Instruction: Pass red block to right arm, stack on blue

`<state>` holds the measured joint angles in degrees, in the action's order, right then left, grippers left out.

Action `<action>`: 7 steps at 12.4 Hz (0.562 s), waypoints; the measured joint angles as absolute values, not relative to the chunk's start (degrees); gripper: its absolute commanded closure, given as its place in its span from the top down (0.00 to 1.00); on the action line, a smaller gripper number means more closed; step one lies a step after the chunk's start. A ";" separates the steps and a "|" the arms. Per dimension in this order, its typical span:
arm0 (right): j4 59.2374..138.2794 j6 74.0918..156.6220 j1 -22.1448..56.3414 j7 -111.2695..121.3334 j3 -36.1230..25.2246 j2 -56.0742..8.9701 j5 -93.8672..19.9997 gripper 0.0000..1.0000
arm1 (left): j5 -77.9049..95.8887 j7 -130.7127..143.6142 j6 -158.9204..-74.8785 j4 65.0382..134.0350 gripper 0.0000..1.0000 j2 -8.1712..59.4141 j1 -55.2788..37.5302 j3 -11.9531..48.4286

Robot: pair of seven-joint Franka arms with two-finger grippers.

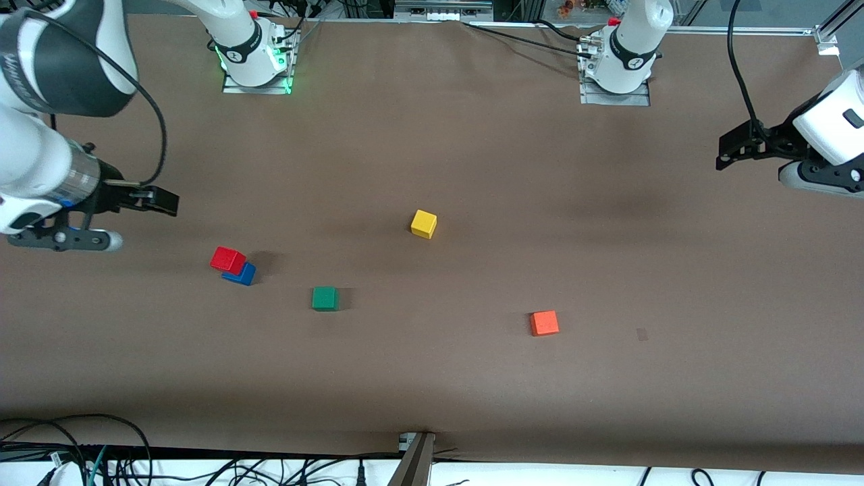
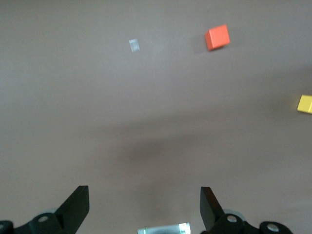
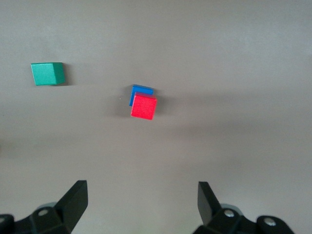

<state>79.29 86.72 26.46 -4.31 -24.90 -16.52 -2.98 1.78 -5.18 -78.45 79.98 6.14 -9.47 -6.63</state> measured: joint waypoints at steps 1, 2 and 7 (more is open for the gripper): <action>78.53 85.93 25.04 -2.88 -24.38 -16.45 -2.98 1.00 | 1.78 -5.11 -76.68 79.97 1.00 5.63 -9.28 -6.71; 78.19 85.08 23.16 -1.60 -22.98 -15.97 -2.98 1.00 | 1.78 -5.02 -76.01 79.97 1.00 5.32 -9.06 -6.81; 79.85 83.04 12.62 -0.86 -11.25 -8.42 -2.81 1.00 | 1.78 -5.00 -75.97 79.98 1.00 5.21 -8.83 -6.96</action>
